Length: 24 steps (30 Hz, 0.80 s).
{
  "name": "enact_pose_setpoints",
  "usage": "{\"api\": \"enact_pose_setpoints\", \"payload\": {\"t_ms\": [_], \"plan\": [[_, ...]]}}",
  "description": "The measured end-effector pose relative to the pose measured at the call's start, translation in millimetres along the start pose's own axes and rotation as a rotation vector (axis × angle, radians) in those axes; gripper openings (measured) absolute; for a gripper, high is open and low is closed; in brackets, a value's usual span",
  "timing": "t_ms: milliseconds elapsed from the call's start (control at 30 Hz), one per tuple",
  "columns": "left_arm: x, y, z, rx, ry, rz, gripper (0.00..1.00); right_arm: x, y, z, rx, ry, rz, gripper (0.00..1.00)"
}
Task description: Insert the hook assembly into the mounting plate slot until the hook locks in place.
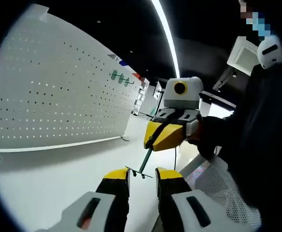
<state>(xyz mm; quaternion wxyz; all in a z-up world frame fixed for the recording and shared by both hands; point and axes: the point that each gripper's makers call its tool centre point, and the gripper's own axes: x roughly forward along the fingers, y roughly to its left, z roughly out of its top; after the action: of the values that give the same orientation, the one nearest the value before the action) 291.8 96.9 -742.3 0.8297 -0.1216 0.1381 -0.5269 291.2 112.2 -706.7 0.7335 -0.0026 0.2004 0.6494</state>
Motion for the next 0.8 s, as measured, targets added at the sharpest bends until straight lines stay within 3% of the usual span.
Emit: {"api": "enact_pose_setpoints", "payload": {"t_ms": [133, 400, 600, 800], "plan": [[0, -1.3, 6.4, -0.007, -0.031, -0.010, 0.17, -3, 1, 4.2, 0.019, -0.030, 0.007, 0.00], [-7, -1.9, 12.8, -0.014, -0.040, -0.017, 0.15, -8, 3, 1.3, 0.016, -0.016, 0.021, 0.01], [-8, -7.9, 11.9, -0.009, -0.005, -0.028, 0.14, -11, 9, -3.1, -0.027, 0.029, 0.050, 0.01], [-3, -4.2, 4.3, -0.015, 0.035, -0.003, 0.14, -9, 7, -7.7, -0.054, 0.034, 0.013, 0.01]]}}
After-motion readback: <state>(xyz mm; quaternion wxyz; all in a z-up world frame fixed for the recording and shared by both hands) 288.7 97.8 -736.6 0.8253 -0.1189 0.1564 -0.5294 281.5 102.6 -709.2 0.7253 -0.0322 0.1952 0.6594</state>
